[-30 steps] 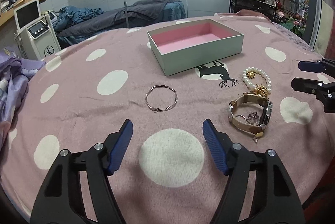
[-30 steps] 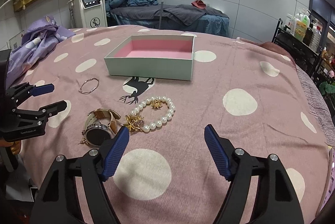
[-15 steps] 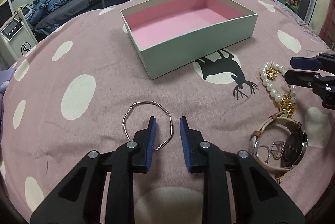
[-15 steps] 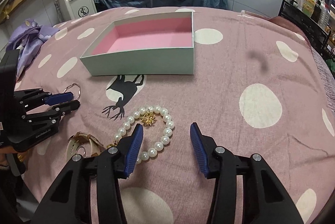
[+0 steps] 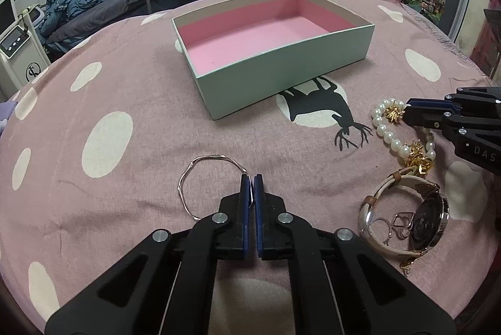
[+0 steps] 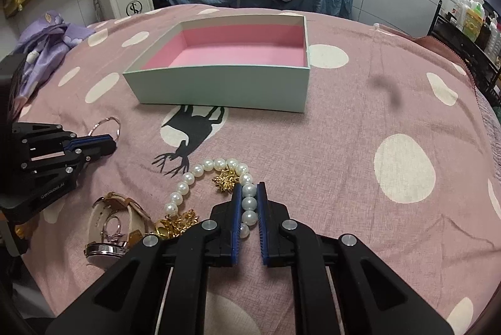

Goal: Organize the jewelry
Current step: 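Carry the bangle in the left gripper and pearl bracelet in the right into the pink-lined box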

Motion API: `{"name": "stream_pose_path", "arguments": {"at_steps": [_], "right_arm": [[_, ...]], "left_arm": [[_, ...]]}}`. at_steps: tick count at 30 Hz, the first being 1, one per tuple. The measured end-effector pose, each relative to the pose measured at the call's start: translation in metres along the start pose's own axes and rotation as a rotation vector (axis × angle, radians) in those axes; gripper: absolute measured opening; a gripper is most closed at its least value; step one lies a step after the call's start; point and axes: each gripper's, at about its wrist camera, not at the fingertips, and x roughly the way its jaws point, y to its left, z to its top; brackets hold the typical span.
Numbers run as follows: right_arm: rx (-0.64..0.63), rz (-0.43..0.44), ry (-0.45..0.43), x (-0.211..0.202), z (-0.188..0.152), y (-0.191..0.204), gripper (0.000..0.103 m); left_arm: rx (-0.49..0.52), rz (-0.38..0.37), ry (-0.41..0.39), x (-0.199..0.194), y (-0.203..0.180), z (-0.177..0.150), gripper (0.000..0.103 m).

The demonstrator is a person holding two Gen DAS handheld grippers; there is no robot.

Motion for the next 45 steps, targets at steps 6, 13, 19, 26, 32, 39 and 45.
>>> {"name": "stream_pose_path", "arguments": {"at_steps": [6, 13, 19, 26, 32, 39, 45], "right_arm": [[-0.059, 0.037, -0.106, -0.030, 0.005, 0.008, 0.009], [-0.112, 0.081, -0.188, -0.063, 0.017, 0.013, 0.009], [-0.118, 0.118, -0.221, -0.078, 0.034, 0.013, 0.009], [-0.124, 0.105, -0.230, -0.076, 0.040, 0.015, 0.009], [-0.117, 0.102, -0.221, -0.073, 0.037, 0.014, 0.009], [-0.119, 0.091, -0.233, -0.077, 0.040, 0.013, 0.009], [-0.116, 0.088, -0.229, -0.075, 0.040, 0.013, 0.009]], "left_arm": [[-0.022, -0.052, -0.079, -0.026, 0.000, -0.001, 0.003], [-0.039, -0.135, -0.135, -0.054, 0.000, 0.011, 0.002], [-0.039, -0.162, -0.159, -0.066, 0.004, 0.027, 0.001], [0.025, -0.121, -0.143, -0.058, 0.000, 0.028, 0.006], [0.038, -0.107, -0.085, -0.030, -0.012, 0.015, 0.082], [0.052, -0.090, 0.047, 0.010, -0.022, 0.014, 0.052], [0.049, -0.093, 0.056, 0.010, -0.022, 0.014, 0.050]]}}
